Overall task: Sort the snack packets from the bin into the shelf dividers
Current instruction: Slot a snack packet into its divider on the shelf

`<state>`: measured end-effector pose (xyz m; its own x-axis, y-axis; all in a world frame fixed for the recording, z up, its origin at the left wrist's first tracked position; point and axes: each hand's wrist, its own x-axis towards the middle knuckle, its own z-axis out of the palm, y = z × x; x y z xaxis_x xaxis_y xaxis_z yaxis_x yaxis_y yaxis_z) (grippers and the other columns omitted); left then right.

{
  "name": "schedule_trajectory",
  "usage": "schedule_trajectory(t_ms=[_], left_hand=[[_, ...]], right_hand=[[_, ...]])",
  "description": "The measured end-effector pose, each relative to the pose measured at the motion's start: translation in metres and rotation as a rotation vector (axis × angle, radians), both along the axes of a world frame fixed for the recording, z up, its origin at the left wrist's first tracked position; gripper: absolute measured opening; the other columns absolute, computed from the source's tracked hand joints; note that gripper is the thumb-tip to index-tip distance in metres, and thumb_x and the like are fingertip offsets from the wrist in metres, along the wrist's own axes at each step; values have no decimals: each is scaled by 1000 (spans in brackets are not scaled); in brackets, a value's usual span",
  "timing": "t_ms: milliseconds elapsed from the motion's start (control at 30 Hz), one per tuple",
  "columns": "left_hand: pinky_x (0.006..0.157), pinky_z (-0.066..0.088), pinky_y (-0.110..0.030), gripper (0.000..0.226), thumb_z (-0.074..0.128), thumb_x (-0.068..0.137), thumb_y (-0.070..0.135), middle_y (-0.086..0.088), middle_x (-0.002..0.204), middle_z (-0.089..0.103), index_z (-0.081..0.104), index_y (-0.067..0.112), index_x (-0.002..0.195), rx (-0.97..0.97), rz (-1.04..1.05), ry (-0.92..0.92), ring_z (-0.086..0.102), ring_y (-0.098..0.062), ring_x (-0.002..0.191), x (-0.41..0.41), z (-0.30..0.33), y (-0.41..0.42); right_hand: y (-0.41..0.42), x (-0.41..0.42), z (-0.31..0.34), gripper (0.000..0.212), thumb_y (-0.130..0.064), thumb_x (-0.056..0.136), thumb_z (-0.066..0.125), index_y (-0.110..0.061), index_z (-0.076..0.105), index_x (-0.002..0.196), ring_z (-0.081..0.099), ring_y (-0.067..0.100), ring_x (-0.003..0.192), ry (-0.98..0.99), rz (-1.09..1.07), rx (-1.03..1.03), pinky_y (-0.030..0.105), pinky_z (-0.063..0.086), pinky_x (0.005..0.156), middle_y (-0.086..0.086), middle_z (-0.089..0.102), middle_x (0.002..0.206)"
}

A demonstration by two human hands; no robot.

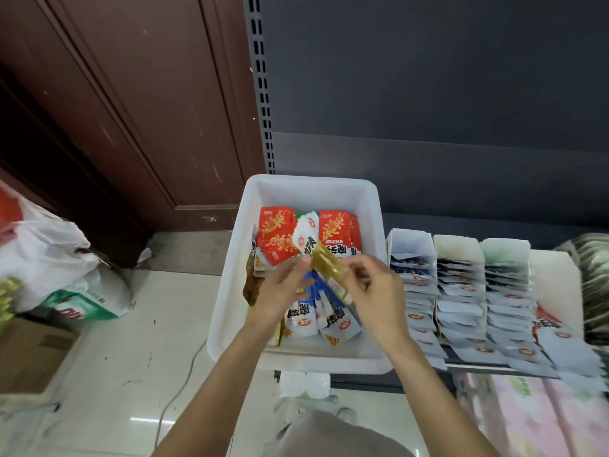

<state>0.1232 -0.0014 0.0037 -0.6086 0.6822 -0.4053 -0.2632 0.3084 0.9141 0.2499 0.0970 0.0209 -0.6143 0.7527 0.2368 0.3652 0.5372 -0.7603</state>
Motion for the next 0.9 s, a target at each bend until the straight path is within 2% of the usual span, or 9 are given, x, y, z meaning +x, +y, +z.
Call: schedule_trajectory(t_ms=[67,167,267,467,600,667,733,833,900], left_hand=[[83,55,-33,47,57,84,48,-2,113,67,56,19,121,140,-5,-226,67,-17,99,12,11,10],[80,52,-32,23,52,94,20,-9,108,68,60,9,113,320,69,-287,64,-24,100,24,18,18],[78,54,-30,22,47,96,6,-10,109,68,59,7,115,365,79,-153,65,-23,99,28,19,22],[78,55,-24,21,52,95,13,5,101,72,62,10,113,304,-127,232,69,-11,92,32,32,34],[75,56,-24,19,58,92,15,9,98,72,65,19,109,303,-401,467,69,-4,88,41,45,61],[77,55,-19,21,61,90,15,13,96,70,67,19,110,346,-453,571,67,4,86,55,56,82],[78,51,-13,23,65,88,14,15,96,70,67,19,110,397,-377,653,65,7,86,71,67,106],[84,46,-14,27,64,88,23,13,105,67,60,24,114,393,-260,634,62,3,95,87,69,143],[90,46,-23,27,63,88,28,12,112,65,59,26,115,259,-373,672,60,-3,103,92,57,162]], right_hand=[[-6,2,-2,8,-10,85,65,-15,70,89,61,4,69,-5,68,215,12,49,62,-5,68,87],[-12,3,-7,16,-22,86,56,-17,71,89,61,11,81,-30,103,426,19,49,68,-5,67,90],[-12,8,-3,22,-27,88,53,-17,72,95,61,12,85,-11,114,438,21,52,72,-4,68,92],[24,37,32,34,-30,90,59,-19,60,122,58,5,97,143,-99,215,16,48,77,-4,63,112],[65,72,69,77,-28,80,73,-42,29,142,55,1,102,3,-72,54,17,46,77,-11,50,130],[82,93,83,57,-27,80,73,-39,48,129,63,8,86,-45,-90,111,18,46,71,-12,62,108],[97,114,91,20,-24,84,70,-22,64,103,65,14,75,-8,-195,233,18,44,63,-11,65,85],[118,146,91,10,-24,90,64,-15,64,96,66,13,68,153,-404,256,28,50,60,-5,67,80],[130,160,91,7,-18,92,62,-14,63,97,66,7,67,278,-495,164,24,55,60,-7,66,80]])
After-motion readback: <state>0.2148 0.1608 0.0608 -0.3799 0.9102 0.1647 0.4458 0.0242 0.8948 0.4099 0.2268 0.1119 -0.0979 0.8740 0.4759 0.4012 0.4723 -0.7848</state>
